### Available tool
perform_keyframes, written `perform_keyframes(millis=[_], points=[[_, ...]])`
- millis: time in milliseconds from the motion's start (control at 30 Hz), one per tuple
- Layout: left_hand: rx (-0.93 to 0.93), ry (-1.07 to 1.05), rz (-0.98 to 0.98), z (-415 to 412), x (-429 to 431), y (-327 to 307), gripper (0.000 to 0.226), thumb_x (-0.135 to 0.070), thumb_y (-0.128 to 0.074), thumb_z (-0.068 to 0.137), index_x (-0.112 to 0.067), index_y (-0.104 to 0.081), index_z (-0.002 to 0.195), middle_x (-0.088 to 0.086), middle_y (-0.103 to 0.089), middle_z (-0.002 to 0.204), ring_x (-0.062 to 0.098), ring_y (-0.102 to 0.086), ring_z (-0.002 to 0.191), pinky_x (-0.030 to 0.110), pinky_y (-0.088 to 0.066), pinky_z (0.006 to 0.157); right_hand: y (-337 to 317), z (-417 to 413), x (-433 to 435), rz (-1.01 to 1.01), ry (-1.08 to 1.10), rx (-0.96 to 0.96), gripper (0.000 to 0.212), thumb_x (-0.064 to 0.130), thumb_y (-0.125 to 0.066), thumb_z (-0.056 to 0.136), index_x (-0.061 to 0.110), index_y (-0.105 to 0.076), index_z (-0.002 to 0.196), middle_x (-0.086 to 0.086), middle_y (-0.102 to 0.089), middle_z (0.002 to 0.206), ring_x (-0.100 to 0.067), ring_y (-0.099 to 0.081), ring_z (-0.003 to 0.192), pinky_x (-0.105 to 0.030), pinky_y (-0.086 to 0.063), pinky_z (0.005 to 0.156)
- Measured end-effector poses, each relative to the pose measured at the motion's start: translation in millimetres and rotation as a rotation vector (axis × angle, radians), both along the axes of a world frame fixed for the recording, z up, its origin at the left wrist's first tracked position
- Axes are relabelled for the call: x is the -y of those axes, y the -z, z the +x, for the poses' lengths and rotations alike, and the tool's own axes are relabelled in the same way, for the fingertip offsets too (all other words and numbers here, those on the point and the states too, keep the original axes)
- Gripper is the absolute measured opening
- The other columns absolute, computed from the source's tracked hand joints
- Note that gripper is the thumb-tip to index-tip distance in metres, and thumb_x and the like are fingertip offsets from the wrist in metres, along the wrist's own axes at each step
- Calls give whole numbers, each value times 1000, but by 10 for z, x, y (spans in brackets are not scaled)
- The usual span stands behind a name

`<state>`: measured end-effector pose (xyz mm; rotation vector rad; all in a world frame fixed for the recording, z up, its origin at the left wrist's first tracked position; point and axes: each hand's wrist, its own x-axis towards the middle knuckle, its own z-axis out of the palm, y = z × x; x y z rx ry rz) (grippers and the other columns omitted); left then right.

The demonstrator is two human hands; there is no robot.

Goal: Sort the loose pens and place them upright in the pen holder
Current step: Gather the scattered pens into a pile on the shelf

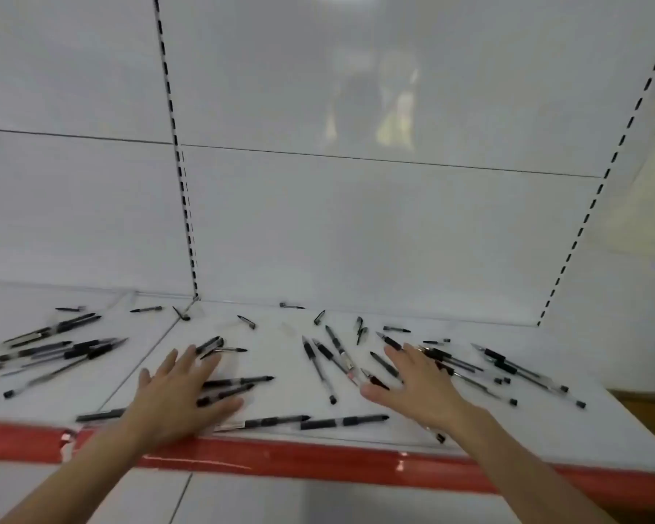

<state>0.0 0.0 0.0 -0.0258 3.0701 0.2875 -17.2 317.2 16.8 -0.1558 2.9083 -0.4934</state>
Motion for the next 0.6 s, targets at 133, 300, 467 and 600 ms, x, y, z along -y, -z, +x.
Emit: perform_keyframes(millis=[133,300,467,600], points=[[97,164,-41,-175,-10,49,139,-98,12,23,-34,2,146,1,13,156,20,14,143,50,2,114,180,-96,300,118,-38,-5,92,77,-37,75,30,-5,147,-3,5,158,-22,7,145,-52,6,114],[63,348,-71,-509,-172,130,137,-95,17,28,-30,1,147,5,11,157,23,10,144,48,2,116,244,-280,760,118,-105,-72,74,65,-32,87,29,-7,147,-2,2,158,-17,4,145,-48,6,114],[19,428,139,-550,42,25,128,-95,10,39,-28,-9,147,-4,-5,157,12,0,144,41,-3,117,127,-212,799,-281,-23,-139,61,51,-41,90,27,-23,144,3,-14,156,-10,-9,143,-33,-7,117],[40,394,-58,-471,477,-66,131,-98,8,32,-34,5,145,-2,10,156,16,12,144,46,4,115,78,-16,685,-38,16,-17,96,80,-38,67,31,-13,146,5,-4,157,-13,0,145,-46,-4,118]])
